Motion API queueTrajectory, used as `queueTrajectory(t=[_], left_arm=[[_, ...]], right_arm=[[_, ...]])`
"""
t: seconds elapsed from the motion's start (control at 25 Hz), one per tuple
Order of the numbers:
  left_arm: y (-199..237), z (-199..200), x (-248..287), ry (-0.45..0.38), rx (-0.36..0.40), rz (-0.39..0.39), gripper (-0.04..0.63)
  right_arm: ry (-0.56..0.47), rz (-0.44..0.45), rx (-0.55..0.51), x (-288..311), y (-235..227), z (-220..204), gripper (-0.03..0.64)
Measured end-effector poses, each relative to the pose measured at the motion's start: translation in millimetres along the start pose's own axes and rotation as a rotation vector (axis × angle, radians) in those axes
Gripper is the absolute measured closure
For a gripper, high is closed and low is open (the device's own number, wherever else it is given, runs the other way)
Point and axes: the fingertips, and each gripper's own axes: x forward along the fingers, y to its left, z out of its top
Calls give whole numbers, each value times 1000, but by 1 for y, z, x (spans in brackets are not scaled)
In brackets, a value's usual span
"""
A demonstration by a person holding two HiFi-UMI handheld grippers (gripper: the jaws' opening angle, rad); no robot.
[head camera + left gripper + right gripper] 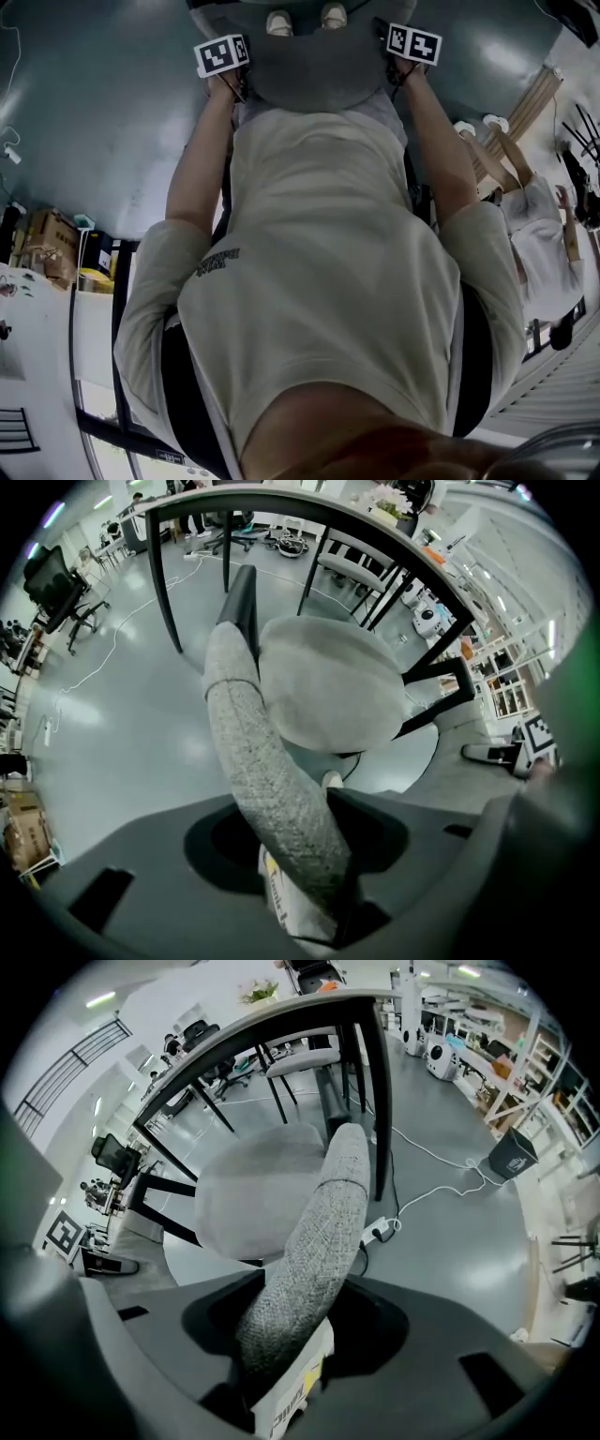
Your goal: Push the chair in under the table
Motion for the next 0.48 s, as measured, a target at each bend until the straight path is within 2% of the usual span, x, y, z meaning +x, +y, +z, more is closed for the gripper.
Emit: queueTrajectory(t=[0.36, 0.48], left_arm=[[-3, 41, -14, -49, 21, -13, 398], [-2, 74, -13, -57, 38, -14, 397]], right_arm=[[-58, -21, 83, -10, -1, 19, 423], [-57, -36, 77, -5, -1, 45, 424]])
